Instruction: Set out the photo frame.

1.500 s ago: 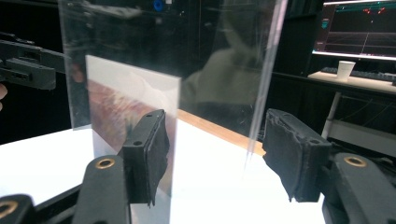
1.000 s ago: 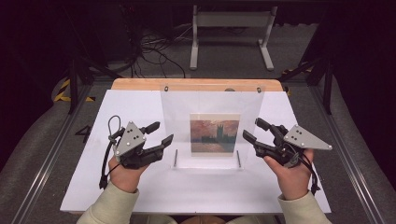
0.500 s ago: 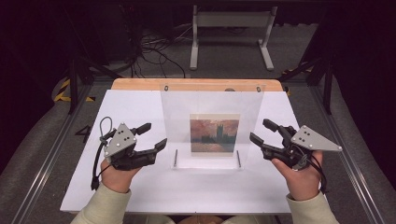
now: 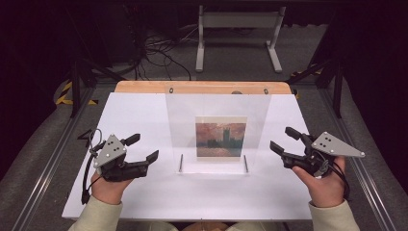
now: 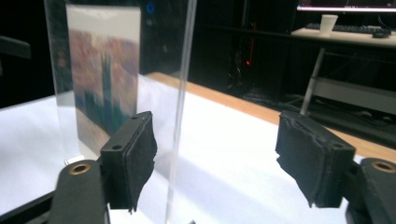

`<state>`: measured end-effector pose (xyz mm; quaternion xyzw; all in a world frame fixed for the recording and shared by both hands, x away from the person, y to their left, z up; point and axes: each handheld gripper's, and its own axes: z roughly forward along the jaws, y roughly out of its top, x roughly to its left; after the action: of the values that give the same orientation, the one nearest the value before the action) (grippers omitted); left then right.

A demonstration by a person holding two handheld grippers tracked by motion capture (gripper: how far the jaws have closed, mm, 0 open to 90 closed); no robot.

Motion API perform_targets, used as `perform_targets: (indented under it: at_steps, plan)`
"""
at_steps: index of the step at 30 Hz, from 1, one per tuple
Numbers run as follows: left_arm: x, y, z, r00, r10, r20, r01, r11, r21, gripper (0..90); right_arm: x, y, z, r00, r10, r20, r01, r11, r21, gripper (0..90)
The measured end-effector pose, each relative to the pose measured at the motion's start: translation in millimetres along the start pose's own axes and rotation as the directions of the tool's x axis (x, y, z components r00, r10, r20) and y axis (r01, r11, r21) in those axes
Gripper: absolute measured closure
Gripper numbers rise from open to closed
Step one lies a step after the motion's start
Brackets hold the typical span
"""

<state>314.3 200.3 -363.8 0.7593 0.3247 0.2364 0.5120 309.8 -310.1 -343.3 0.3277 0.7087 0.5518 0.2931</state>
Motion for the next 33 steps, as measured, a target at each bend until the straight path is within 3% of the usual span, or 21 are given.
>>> perform_targets:
  at_steps: [11, 19, 22, 27, 30, 33]
  plan:
    - [17.7, -36.6, -0.2, 0.9996, -0.024, -0.017, 0.025, 0.9979, 0.060, 14.8, -19.8, -40.2, -6.9, 0.9988, 0.044, 0.022, -0.046, 0.995, 0.092, 23.3]
    - [22.6, -57.0, 5.9, 0.9999, 0.001, -0.012, 0.001, 0.9911, 0.133, 13.4, -30.0, -69.5, -9.2, 0.9971, 0.070, 0.028, -0.073, 0.989, 0.132, 22.5]
    - [25.9, -63.5, 9.0, 0.9996, -0.025, -0.012, 0.027, 0.9891, 0.144, 12.9, -33.6, -79.3, -9.8, 0.9958, 0.086, 0.032, -0.089, 0.986, 0.143, 22.0]
    - [31.5, -77.1, 13.6, 0.9984, -0.025, -0.052, 0.033, 0.9872, 0.156, 13.3, -37.8, -95.2, -8.6, 0.9944, 0.100, 0.035, -0.104, 0.980, 0.172, 21.2]
    - [37.1, -86.1, 18.2, 0.9970, -0.049, -0.059, 0.058, 0.9854, 0.160, 13.3, -40.1, -104.7, -7.0, 0.9938, 0.105, 0.036, -0.110, 0.975, 0.191, 20.8]
    - [38.9, -91.3, 23.8, 0.9963, -0.060, -0.061, 0.071, 0.9803, 0.185, 13.3, -41.8, -112.8, -5.2, 0.9931, 0.109, 0.043, -0.116, 0.971, 0.210, 20.1]
